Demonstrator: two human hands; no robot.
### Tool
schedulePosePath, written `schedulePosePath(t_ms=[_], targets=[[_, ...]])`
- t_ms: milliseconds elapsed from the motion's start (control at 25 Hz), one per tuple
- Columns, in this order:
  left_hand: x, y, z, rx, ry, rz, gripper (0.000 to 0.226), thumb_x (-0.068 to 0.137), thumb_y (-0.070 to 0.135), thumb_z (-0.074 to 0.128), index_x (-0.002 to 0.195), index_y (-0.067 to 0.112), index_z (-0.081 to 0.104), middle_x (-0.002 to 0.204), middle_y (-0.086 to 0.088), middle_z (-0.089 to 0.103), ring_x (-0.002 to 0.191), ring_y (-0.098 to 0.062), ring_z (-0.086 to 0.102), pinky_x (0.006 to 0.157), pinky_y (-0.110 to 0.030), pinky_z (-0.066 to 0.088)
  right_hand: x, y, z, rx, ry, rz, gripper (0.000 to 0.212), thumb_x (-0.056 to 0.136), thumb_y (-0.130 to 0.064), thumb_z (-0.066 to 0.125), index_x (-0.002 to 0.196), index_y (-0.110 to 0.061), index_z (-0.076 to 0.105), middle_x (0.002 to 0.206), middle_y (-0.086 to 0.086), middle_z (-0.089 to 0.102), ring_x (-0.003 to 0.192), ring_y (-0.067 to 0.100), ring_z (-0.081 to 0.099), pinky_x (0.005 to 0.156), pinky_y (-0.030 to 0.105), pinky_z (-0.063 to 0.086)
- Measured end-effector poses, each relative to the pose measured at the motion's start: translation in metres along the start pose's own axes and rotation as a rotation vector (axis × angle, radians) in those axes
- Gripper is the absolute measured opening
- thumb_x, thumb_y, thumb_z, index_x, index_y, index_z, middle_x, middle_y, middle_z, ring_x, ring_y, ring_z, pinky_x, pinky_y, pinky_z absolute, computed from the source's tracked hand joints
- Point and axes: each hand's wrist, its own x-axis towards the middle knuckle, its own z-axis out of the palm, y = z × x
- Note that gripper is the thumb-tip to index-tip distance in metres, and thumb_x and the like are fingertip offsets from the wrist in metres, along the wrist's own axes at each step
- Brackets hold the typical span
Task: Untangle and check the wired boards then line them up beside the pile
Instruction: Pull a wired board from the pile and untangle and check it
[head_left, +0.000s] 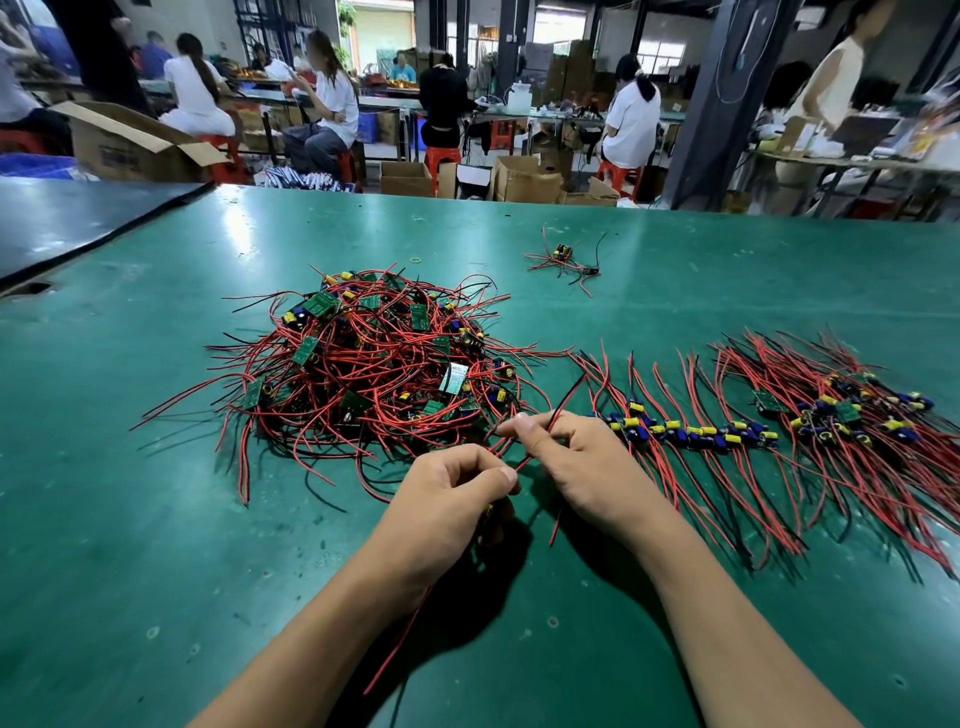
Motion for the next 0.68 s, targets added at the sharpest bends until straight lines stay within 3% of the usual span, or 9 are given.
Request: schedulePosePath(t_ms=[80, 200, 320, 400, 480, 600, 680], targets=[[0.0, 0.0, 0.0, 0.025, -0.01, -0.004, 0.018, 0.092, 0.007, 0.06, 0.074, 0.005, 0.063, 0.057, -0.005, 0.058, 0.055, -0.021, 0.049, 0.054, -0.028, 0.039, 0.002, 0.001, -0.001, -0.018, 0.08, -0.027, 0.025, 0.099, -0.041, 0.059, 0.1, -0.024, 0.077, 0.072, -0.024, 0.067, 0.065, -0.002, 0.058, 0.058, 0.009, 0.038], [0.0, 0.001, -0.001, 0.066, -0.04, -0.007, 0.016, 0.092, 0.009, 0.06, 0.077, 0.005, 0.063, 0.059, -0.004, 0.061, 0.053, -0.02, 0.052, 0.053, -0.027, 0.041, 0.004, 0.004, -0.002, -0.055, 0.21, -0.053, 0.033, 0.1, -0.037, 0.058, 0.099, -0.01, 0.077, 0.078, -0.009, 0.065, 0.069, 0.0, 0.057, 0.063, 0.009, 0.039], [-0.001, 0.001, -0.003, 0.082, -0.039, -0.004, 0.017, 0.092, 0.009, 0.061, 0.076, 0.005, 0.065, 0.059, -0.004, 0.062, 0.054, -0.02, 0.053, 0.054, -0.027, 0.042, 0.003, 0.003, 0.0, -0.068, 0.237, -0.049, 0.051, 0.1, -0.043, 0.056, 0.092, 0.006, 0.07, 0.059, -0.001, 0.045, 0.051, 0.007, 0.034, 0.052, 0.023, 0.03], [0.0, 0.0, -0.005, 0.079, -0.018, -0.003, 0.018, 0.091, 0.012, 0.063, 0.075, 0.005, 0.067, 0.06, -0.005, 0.062, 0.056, -0.02, 0.053, 0.057, -0.027, 0.042, 0.0, -0.003, 0.003, 0.146, 0.177, 0.019, 0.055, 0.093, -0.053, 0.058, 0.093, 0.0, 0.072, 0.052, -0.001, 0.038, 0.046, 0.01, 0.03, 0.046, 0.027, 0.025], [0.0, -0.001, -0.006, 0.058, -0.007, -0.008, 0.021, 0.092, 0.015, 0.064, 0.073, 0.007, 0.069, 0.062, -0.006, 0.064, 0.058, -0.019, 0.054, 0.058, -0.028, 0.042, -0.003, -0.01, 0.006, 0.413, 0.022, 0.117, 0.049, 0.084, -0.056, 0.063, 0.093, -0.01, 0.077, 0.048, -0.001, 0.044, 0.04, 0.01, 0.035, 0.042, 0.019, 0.028], [0.002, -0.003, -0.006, 0.034, -0.01, -0.009, 0.025, 0.092, 0.016, 0.063, 0.071, 0.006, 0.069, 0.085, -0.007, 0.074, 0.068, -0.015, 0.058, 0.062, -0.025, 0.046, -0.008, -0.016, 0.014, 0.597, -0.24, 0.184, 0.036, 0.087, -0.042, 0.07, 0.094, -0.007, 0.077, 0.064, 0.004, 0.066, 0.052, 0.01, 0.059, 0.048, 0.018, 0.047], [0.002, -0.004, -0.007, 0.016, -0.013, -0.017, 0.026, 0.092, 0.015, 0.063, 0.067, 0.007, 0.067, 0.087, -0.013, 0.072, 0.067, -0.018, 0.055, 0.062, -0.029, 0.044, -0.008, -0.015, 0.017, 0.597, -0.263, 0.182, 0.029, 0.089, -0.035, 0.07, 0.092, -0.007, 0.076, 0.072, 0.004, 0.07, 0.061, 0.011, 0.064, 0.055, 0.02, 0.051]])
